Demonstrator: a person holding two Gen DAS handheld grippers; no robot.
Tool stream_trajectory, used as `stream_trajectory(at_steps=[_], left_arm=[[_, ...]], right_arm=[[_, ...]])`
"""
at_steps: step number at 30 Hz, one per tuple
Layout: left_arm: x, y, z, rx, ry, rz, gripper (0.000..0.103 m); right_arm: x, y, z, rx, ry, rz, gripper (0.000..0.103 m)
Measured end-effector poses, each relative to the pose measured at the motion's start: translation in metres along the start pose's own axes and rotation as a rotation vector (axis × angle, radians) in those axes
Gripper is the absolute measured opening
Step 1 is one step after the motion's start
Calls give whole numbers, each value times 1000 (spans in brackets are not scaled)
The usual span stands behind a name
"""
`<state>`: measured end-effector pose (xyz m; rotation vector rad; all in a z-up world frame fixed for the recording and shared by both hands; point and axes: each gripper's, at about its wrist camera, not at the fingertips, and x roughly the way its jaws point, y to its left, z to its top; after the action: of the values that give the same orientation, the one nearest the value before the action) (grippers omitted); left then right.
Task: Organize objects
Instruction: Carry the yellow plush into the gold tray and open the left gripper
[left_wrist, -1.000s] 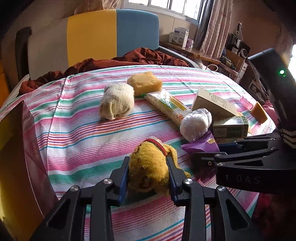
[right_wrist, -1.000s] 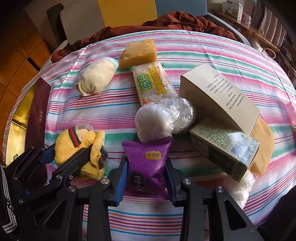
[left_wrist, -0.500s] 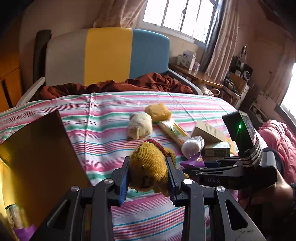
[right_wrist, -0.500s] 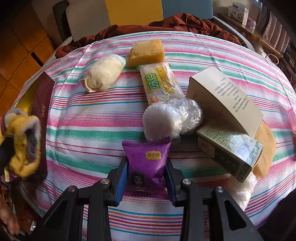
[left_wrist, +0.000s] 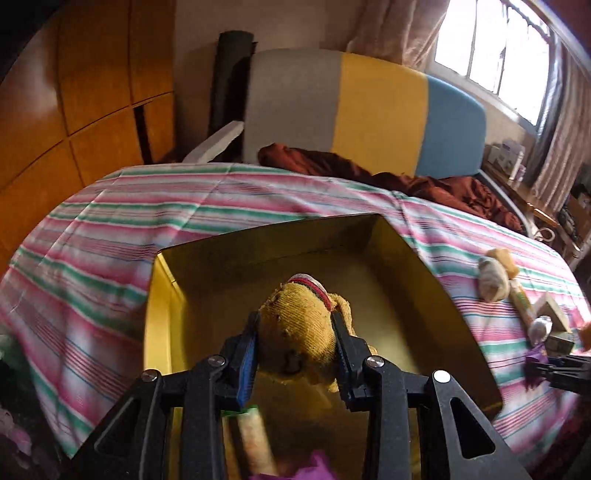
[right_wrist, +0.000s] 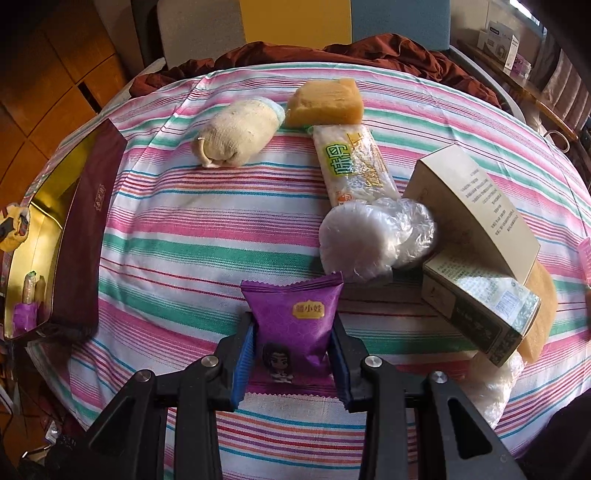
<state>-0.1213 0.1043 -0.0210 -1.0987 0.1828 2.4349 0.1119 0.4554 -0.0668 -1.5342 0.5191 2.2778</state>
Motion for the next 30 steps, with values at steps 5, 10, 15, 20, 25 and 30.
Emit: stream_trajectory(at_steps=[5,10,15,20,25,30], left_arm=[[22,34,-9,-55,62,70,36],[34,40,-15,-72,93,93,39],[33,42,-17,-93,90,110,45],[26,42,-16,-96,70,115,45],[13,43,-18,-104,44,112,48],[-7,43,-22,-133,8,102,51]], right_arm=[[1,2,0,-4,-1,-4,37],[1,2,0,-11,0,-9,37],[4,5,1,-14,-1,-10,37],[9,13,3,-26,1,-7,37],[9,14,3,-32,0,-8,37],[13,21,6,-41,0,-11,37]])
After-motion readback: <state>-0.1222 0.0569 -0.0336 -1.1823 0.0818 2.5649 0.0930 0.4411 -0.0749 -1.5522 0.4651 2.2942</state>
